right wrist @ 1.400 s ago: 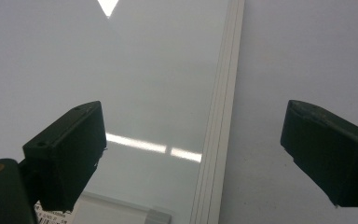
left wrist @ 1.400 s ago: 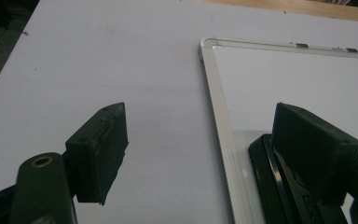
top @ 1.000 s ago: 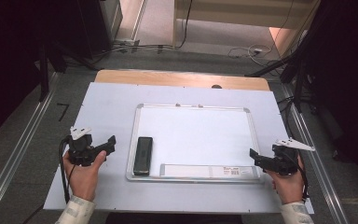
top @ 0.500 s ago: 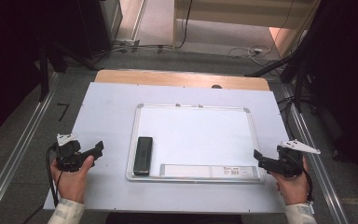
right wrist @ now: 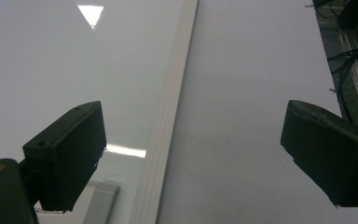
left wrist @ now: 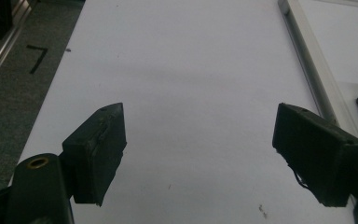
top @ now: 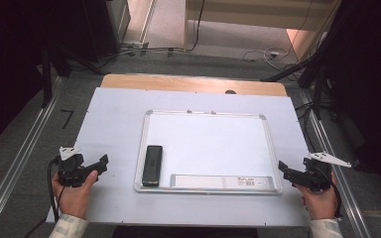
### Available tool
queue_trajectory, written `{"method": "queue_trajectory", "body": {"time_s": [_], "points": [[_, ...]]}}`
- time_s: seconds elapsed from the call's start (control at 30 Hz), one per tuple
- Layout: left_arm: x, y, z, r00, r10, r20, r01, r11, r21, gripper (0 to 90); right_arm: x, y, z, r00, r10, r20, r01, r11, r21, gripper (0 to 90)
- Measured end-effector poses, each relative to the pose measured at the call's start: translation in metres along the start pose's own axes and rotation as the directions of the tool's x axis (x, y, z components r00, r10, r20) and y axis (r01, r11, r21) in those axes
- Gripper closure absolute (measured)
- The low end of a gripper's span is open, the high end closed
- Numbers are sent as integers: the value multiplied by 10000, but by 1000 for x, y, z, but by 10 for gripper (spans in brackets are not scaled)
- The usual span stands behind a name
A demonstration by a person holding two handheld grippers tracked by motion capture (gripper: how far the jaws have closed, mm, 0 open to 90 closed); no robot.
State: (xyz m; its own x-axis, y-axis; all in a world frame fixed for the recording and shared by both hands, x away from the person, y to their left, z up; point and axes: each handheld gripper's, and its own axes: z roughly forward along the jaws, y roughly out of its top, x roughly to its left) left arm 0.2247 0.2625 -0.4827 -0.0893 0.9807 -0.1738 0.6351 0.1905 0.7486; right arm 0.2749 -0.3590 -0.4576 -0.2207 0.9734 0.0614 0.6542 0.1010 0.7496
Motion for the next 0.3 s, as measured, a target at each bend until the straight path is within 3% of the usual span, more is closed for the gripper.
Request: {"method": "queue_trajectory", "body": {"time_s": [0.3], "points": [[-3, -2, 4, 9998, 187, -30, -187, 9998, 60, 179, -4, -2, 1, 9999, 91, 113, -91, 10000, 12, 55]]}}
